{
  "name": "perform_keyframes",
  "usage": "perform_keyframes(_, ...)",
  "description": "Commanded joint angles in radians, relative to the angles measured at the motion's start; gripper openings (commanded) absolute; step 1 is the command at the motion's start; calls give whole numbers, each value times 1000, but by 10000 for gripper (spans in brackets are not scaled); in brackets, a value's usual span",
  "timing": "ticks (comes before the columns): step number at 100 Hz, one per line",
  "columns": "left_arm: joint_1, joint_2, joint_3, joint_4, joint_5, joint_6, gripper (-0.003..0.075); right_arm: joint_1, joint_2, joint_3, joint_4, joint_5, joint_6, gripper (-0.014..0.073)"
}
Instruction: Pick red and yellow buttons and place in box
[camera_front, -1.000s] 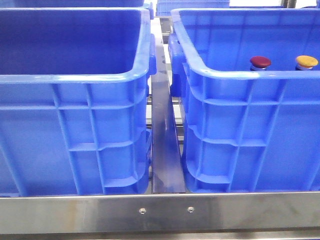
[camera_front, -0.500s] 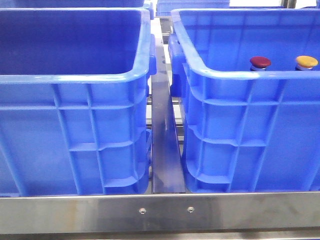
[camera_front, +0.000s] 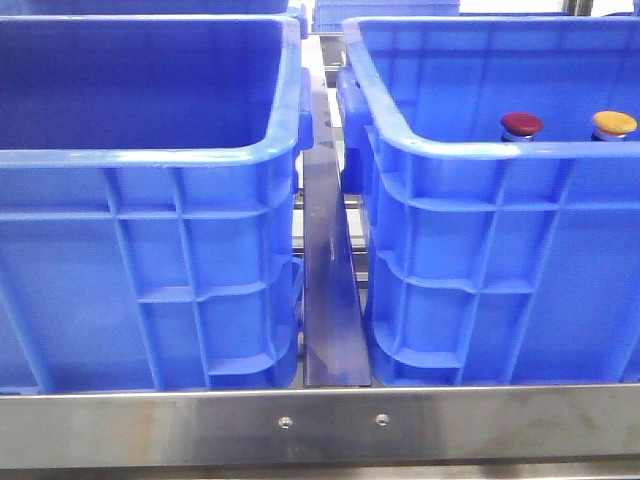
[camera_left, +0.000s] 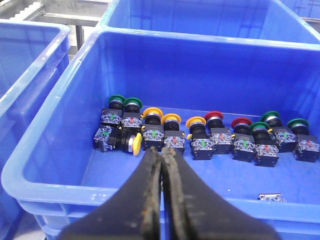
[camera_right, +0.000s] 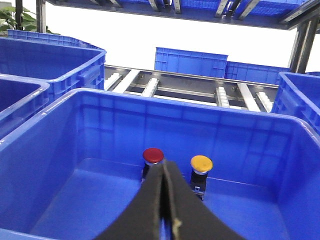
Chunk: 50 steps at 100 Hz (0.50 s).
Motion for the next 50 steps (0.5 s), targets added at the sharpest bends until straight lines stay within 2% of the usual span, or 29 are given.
perform_keyframes(1,1,14,-26,-5,-85,-8,-19,-7,10,-26,15,-35,-8,-68)
perform_keyframes(50,1,14,-21,-1,-77,-8,-19,-7,10,-26,15,-35,-8,-68)
